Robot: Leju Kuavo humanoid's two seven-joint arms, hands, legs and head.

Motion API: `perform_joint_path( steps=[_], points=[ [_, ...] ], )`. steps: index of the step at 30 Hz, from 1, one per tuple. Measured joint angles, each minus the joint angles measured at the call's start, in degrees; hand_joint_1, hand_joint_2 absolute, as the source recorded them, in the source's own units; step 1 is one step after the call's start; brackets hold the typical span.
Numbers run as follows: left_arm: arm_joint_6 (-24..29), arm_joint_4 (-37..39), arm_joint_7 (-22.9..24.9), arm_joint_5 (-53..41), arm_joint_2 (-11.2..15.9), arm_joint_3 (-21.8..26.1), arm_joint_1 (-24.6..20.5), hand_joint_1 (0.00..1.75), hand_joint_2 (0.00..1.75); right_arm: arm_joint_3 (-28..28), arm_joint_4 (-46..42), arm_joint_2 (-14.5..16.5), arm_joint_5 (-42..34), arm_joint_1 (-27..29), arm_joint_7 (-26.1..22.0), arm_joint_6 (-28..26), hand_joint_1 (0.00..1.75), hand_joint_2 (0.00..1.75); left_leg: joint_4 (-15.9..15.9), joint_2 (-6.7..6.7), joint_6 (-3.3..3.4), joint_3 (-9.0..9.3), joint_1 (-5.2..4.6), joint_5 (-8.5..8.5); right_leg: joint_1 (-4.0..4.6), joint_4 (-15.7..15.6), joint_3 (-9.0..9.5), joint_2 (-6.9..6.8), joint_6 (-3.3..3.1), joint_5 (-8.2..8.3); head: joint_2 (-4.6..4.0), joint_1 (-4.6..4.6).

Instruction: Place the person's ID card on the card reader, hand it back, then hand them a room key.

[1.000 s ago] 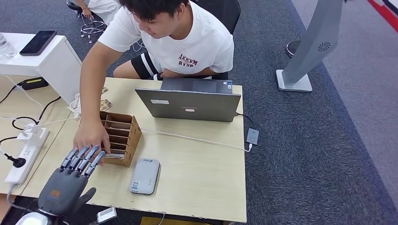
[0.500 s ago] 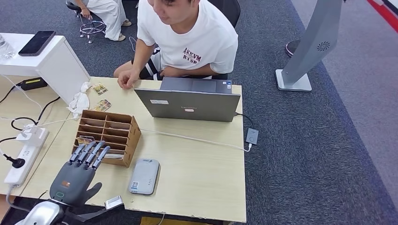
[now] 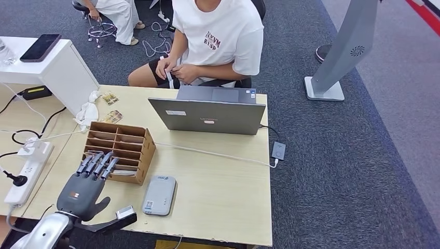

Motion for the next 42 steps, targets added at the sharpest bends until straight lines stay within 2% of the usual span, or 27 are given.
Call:
perform_joint_path(
  steps=[11,34,42],
  points=[
    [-0.49,1.83,-0.91,-0.52,-1.01,0.02,-1.79,0.00,1.75,-0.05,-0.08,0.00,-0.04,0.05,0.52,0.22,0.00,1.75,0.00,0.00,0.00,0.00,0.00,0.00,0.00,0.00,-0.05,0.00,0.00,0.00,0.01,0.01],
    [-2.01,11.43,-2.24,-2.17,-3.92,-1.19,-10.86,0.00,1.75,-0.37,-0.33,0.00,2.81,-0.18,-0.25,2.78,0.00,1.75,0.01,0.01,0.00,0.01,0.00,0.01,0.00,0.00,-0.01,0.02,0.00,0.02,0.00,0.00],
    [-2.05,13.43,-2.51,-2.40,-4.45,-1.77,-12.10,0.00,1.75,-0.48,-0.33,0.00,2.98,-0.23,-0.38,3.15,0.00,1.75,0.01,0.02,0.00,0.01,0.00,0.01,0.00,0.00,-0.02,0.03,0.00,0.02,0.00,0.01]
  ],
)
